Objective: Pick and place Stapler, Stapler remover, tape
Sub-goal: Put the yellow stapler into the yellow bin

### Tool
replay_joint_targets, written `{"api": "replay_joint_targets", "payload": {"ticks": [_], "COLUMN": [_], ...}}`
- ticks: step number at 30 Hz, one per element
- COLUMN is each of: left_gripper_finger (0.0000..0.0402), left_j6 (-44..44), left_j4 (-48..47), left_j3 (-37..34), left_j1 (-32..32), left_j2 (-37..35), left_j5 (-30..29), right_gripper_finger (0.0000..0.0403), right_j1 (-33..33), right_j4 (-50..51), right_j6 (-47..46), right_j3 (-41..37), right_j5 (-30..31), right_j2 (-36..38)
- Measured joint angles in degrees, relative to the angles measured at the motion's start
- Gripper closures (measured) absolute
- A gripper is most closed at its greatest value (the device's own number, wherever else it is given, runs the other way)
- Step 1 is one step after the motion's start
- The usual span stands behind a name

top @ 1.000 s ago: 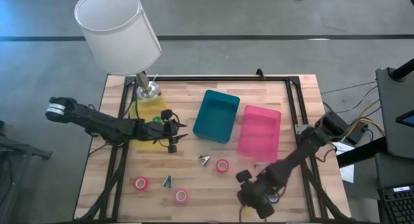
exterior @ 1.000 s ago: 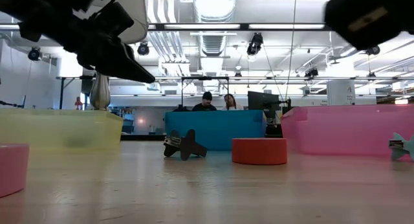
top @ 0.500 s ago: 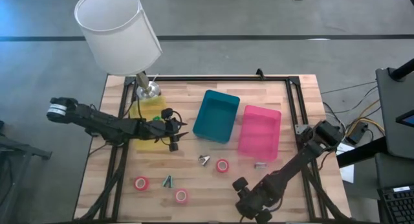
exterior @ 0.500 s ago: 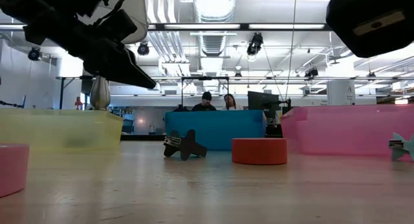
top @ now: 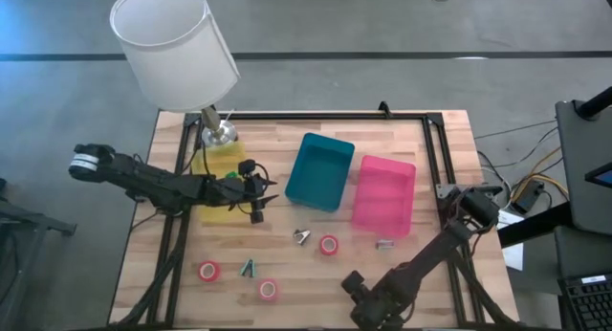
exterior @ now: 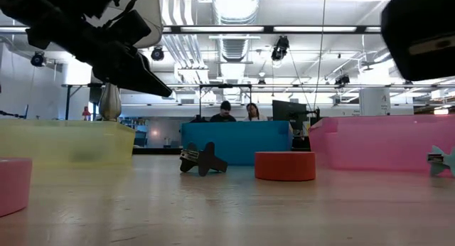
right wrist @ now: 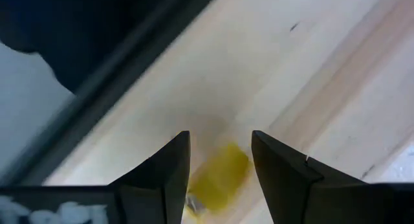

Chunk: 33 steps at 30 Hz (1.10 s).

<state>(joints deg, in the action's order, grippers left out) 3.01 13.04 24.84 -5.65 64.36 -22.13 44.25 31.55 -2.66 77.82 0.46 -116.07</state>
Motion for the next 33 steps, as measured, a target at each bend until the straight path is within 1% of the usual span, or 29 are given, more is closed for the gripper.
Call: {"api": "replay_joint_targets", "payload": {"ticks": [4,10,16,22,28,33], "left_gripper_finger": [0.0222,0.0222,0.0222,0.0222,0.0222,0.0222], "left_j6": [0.0,0.0,0.0,0.0,0.0,0.0], "left_j4": [0.0,0.0,0.0,0.0,0.0,0.0], "left_j3": [0.0,0.0,0.0,0.0,0.0,0.0], "left_j1": [0.1,0.3,0.3,0.3,0.3,0.3], "left_j2": [0.0,0.0,0.0,0.0,0.0,0.0], "left_j5": [0.0,0.0,0.0,0.0,0.0,0.0], "right_gripper_finger": [0.0241,0.0241,0.0241,0.0247,0.0248,0.0265], "right_j1": [-0.2,-0.3,-0.4,-0.2,-0.2,-0.3], "right_j4": [1.4,1.7,2.1,2.5,4.8,5.5], "right_j6": [0.9,-3.0,-10.4,-11.9,-16.3,-16.4], "right_j3": [-0.1,-0.7,-0.8,-0.9,-0.9,-0.9], "right_j5": [2.0,2.1,2.1,2.1,2.1,1.3], "right_j2": [-0.6,-0.9,-0.8,-0.7,-0.6,-0.6]}}
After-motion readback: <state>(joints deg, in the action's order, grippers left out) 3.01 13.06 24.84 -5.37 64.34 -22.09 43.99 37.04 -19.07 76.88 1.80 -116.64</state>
